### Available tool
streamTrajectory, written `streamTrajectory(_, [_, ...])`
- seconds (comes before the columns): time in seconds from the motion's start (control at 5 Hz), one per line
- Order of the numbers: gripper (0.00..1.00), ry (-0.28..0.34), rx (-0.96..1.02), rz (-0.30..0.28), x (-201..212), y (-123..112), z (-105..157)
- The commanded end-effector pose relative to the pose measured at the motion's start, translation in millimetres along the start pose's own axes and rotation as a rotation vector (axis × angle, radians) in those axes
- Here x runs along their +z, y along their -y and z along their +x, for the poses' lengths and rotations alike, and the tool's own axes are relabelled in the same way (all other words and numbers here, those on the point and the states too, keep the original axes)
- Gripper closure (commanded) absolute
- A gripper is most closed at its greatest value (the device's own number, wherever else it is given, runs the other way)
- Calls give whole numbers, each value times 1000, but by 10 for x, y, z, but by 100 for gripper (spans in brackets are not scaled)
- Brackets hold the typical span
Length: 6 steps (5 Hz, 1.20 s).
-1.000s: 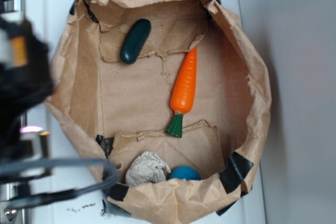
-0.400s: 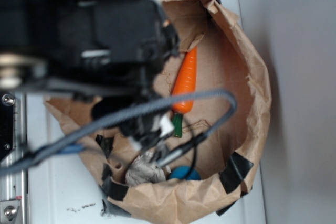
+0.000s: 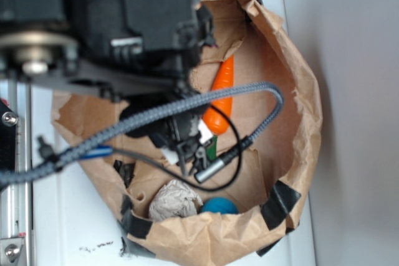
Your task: Grab the plastic pickle.
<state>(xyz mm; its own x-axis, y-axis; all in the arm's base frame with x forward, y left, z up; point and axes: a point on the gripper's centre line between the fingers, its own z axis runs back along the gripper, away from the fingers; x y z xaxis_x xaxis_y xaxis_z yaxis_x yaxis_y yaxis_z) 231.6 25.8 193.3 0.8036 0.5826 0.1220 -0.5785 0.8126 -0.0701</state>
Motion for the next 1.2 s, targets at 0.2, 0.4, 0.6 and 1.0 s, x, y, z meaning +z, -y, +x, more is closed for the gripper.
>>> streamTrajectory(0.2, [0,22,47,-39,-158,-164,57])
streamTrajectory(0.4, [0,71,89,-41,-300,-244,70])
streamTrajectory(0.6, [0,105,142,-65,-522,-328,170])
streamTrajectory(1.0, [0,85,163,34,-917,-248,337])
